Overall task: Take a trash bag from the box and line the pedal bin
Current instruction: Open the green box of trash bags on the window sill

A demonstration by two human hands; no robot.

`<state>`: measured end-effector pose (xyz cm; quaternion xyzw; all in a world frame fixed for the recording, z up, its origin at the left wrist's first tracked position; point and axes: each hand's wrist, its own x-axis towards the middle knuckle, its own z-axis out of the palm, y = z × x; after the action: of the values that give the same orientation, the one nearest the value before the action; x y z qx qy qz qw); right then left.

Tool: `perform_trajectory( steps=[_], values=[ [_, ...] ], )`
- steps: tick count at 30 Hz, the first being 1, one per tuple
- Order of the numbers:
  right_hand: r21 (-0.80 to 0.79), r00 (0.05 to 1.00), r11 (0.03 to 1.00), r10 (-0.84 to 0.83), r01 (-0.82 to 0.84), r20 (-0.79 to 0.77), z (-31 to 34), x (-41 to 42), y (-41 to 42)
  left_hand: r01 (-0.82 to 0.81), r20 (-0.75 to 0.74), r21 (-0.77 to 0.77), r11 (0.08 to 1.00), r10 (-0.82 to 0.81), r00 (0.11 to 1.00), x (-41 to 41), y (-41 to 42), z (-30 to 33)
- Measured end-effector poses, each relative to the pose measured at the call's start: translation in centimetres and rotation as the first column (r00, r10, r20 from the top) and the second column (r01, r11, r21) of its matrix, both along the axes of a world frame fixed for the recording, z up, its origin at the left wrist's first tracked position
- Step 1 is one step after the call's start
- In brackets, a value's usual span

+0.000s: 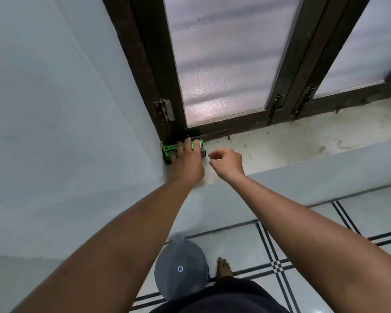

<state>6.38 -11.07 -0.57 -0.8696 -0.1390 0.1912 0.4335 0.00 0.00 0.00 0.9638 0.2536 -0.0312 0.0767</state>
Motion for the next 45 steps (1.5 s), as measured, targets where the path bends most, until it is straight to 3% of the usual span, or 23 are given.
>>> perform_trajectory(
  steps=[7,21,30,37,41,43,45],
  values=[
    [0.038,0.999,0.999,-0.035,0.036,-0.026,0.2,1.6,1.2,-0.003,-0.04,0.069,0.998,0.006,0.999,1.0,2.5,0.9],
    [0.15,0.997,0.986,0.058,-0.067,0.059,2.6,-1.5,-1.9,0.048,0.183,-0.302,0.952,0.008,0.983,-3.2,1.5,2.9],
    [0.093,0.991,0.988,0.113,-0.121,0.077,4.9,-3.8,-4.5,0.148,0.249,-0.44,0.886,-0.038,0.968,-5.7,0.5,3.5],
    [0.008,0.924,0.996,-0.088,0.091,0.371,5.5,-7.0,-6.8,0.234,0.285,-0.477,0.847,-0.103,0.953,-7.4,-0.5,3.5],
    [-0.004,0.881,0.942,-0.313,0.336,0.353,4.6,-8.7,-7.4,0.264,0.323,-0.502,0.824,-0.105,0.94,-8.1,-1.3,3.8],
    [-0.097,0.867,0.93,-0.289,0.355,0.406,4.2,-9.5,-8.0,0.3,0.336,-0.491,0.818,-0.14,0.931,-8.3,-1.7,4.0],
    [-0.135,0.867,0.957,-0.167,0.257,0.47,4.3,-9.9,-8.2,0.33,0.348,-0.48,0.813,-0.169,0.922,-8.3,-2.1,4.1]
  ],
)
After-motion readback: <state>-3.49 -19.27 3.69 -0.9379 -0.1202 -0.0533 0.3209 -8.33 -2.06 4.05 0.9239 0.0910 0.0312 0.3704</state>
